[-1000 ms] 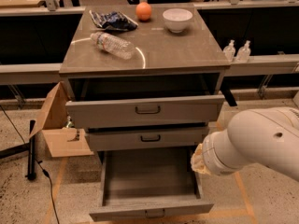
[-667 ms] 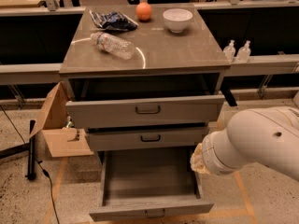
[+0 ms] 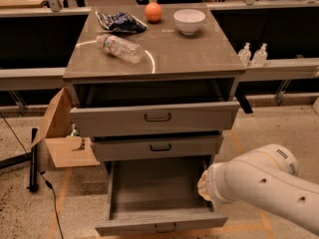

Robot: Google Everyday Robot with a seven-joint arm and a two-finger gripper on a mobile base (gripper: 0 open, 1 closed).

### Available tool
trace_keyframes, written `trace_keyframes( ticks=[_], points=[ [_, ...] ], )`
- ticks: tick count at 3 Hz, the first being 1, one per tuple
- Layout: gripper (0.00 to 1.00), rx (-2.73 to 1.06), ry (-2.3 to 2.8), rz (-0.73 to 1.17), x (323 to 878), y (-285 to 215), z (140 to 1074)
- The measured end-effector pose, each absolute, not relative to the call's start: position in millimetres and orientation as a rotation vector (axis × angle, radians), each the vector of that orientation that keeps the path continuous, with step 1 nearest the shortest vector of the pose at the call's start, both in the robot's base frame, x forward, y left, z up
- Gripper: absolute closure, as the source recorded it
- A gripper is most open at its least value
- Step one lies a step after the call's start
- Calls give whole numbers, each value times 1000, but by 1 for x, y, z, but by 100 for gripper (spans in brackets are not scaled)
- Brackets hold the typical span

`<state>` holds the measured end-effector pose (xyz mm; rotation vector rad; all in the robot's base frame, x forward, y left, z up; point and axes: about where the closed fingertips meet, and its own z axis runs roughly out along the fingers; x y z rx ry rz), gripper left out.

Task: Close bottom drawer

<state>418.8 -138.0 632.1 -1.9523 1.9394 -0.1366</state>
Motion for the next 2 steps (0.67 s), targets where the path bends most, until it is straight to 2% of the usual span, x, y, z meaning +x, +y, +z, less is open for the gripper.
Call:
trace_keyframes(
  ticks=[2],
  points=[
    [100,-1904,1896,-106,435,-122,536]
  ],
)
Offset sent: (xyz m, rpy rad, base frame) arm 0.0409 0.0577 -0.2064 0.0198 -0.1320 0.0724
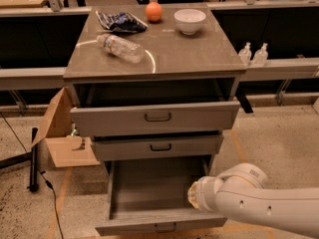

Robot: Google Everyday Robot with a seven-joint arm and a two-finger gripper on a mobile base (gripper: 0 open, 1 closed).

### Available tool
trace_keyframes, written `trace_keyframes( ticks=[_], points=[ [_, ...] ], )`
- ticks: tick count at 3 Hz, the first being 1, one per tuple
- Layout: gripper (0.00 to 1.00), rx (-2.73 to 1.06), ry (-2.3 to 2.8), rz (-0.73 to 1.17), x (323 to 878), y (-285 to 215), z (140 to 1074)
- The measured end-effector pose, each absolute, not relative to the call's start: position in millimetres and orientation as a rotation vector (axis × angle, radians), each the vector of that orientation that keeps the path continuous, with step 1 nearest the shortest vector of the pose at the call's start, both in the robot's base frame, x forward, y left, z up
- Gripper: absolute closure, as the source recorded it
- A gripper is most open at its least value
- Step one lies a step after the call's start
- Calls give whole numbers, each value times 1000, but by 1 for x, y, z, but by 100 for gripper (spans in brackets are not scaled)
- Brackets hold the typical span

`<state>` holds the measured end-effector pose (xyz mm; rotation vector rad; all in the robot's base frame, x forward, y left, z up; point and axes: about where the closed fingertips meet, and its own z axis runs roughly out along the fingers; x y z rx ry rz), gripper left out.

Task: Close bottom drawer

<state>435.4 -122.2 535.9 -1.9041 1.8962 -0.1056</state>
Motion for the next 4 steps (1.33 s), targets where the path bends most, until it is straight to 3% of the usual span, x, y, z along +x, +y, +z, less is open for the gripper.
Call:
trace_keyframes(
  ticks=[2,4],
  points=[
    [100,-1867,2015,-43,471,-120,452],
    [100,-1983,2067,44,445,-105,352]
  ],
)
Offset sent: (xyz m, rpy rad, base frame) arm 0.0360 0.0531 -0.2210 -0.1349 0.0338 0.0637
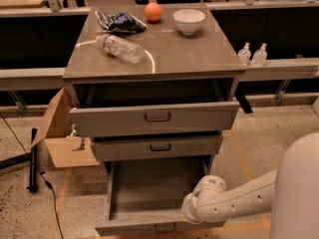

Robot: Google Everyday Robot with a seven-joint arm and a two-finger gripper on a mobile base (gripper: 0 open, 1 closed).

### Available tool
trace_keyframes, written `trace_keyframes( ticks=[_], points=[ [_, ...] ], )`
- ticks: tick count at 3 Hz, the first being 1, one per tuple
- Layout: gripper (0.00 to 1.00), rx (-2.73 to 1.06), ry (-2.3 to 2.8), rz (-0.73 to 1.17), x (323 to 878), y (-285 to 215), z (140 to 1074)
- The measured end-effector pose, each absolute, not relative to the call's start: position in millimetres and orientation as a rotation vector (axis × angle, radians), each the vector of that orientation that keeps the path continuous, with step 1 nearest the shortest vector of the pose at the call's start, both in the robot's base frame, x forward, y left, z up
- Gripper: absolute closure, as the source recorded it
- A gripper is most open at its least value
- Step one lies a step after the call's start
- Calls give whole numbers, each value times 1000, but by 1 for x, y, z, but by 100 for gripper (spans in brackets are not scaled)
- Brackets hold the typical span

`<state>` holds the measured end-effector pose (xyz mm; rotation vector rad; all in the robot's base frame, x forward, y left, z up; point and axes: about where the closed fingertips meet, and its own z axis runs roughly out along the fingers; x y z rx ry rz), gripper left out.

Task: Close bottom drawer

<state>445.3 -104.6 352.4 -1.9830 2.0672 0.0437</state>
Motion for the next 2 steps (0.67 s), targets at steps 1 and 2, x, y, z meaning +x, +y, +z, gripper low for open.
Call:
trace_keyframes(
  ticks=[1,2],
  points=[
    [100,-1980,2062,36,448,-105,356],
    [100,-1955,2091,17,449,-114,343]
  ],
)
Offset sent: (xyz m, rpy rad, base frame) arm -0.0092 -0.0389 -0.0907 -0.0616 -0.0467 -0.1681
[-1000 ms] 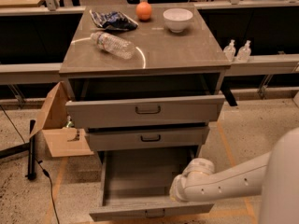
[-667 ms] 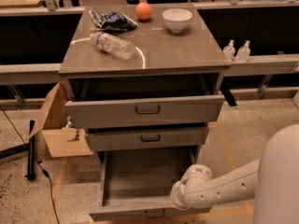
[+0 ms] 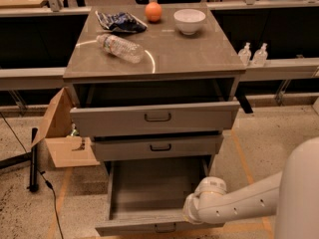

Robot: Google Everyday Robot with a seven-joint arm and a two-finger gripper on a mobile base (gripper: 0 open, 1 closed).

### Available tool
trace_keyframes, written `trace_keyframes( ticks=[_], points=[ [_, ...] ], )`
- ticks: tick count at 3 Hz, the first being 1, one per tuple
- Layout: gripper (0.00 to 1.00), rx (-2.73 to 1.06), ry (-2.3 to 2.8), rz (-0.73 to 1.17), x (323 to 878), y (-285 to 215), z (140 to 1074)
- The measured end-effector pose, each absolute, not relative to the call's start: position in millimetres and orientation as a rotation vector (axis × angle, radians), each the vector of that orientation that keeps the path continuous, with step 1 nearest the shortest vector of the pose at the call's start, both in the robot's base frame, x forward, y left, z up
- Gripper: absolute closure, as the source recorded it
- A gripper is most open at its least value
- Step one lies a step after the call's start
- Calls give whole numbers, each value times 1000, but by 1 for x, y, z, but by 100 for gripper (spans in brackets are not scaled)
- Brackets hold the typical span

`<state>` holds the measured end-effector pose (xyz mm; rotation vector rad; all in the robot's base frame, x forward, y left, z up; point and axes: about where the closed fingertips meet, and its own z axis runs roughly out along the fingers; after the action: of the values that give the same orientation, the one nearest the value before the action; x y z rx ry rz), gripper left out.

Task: Close bottom drawer

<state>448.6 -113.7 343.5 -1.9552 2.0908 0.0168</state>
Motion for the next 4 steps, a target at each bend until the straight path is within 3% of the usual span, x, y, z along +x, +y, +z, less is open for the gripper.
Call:
trace_keyframes(
  ticks=[4],
  points=[
    [100,-1780,2279,-169,433,-162,206]
  ],
)
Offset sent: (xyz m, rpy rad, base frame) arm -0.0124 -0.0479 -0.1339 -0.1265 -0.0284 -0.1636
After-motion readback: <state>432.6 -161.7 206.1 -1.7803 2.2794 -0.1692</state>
